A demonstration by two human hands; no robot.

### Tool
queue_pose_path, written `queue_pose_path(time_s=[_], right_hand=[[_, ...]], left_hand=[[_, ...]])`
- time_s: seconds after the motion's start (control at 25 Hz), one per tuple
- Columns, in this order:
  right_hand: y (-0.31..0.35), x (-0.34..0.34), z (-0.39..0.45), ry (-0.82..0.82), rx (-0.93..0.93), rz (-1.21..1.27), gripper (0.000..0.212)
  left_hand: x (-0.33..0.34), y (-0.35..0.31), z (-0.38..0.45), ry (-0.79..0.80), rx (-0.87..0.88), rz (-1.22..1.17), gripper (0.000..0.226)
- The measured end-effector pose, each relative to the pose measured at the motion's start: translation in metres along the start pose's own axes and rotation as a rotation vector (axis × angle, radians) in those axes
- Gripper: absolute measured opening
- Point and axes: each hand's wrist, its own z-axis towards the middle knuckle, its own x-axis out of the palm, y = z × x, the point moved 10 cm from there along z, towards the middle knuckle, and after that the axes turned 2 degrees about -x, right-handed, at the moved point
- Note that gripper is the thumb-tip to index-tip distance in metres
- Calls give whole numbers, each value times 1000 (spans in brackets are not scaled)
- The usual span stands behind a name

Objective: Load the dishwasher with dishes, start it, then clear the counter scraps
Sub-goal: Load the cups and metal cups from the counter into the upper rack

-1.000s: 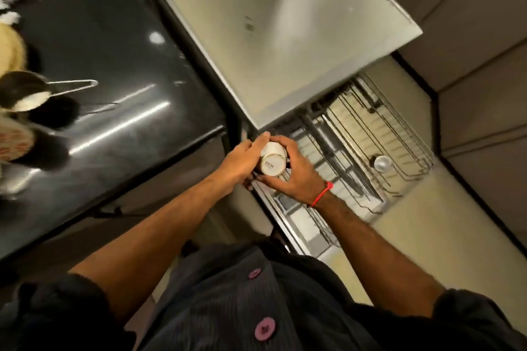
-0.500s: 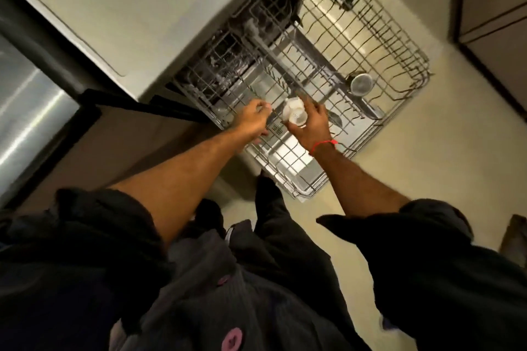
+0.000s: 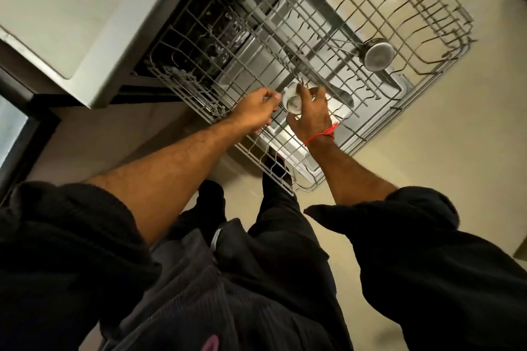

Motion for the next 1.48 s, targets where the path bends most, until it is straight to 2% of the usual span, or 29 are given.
queue_pose_path(time_s=[0.28,0.4,0.52,0.6,0.72,0.84,1.0,1.12,1.28,1.36,1.48], right_hand=[[-29,14,7,175,70,-80,73],[-26,16,9,187,104,-74,75],[-25,16,3,225,134,-96,86],[-21,8,-1,215,143,-120,90],[3,-14,-9,131,88,-130,84],[72,-25,-18,94,-110,-17,64],[216,-37,-54,38,-566,156,39],[319,-38,-98,-29,-802,213,30],[451,-8,-155,-38,-984,309,26],[507,20,-179,45,-1011,359,30],[575,76,-219,241,-1002,406,39]], left_hand=[[5,-4,1,5,32,7,36],[-2,3,-5,-12,48,-12,33],[-14,20,-15,-35,57,-15,36],[-25,32,-23,-66,67,-55,36],[-47,40,-44,-138,132,-95,34],[-84,44,-79,-260,281,-127,29],[-141,62,-148,-442,469,-132,22],[-191,94,-215,-591,592,-198,19],[-274,185,-303,-899,647,-394,16],[-309,244,-341,-1069,625,-454,16],[-349,332,-406,-1397,534,-407,15]])
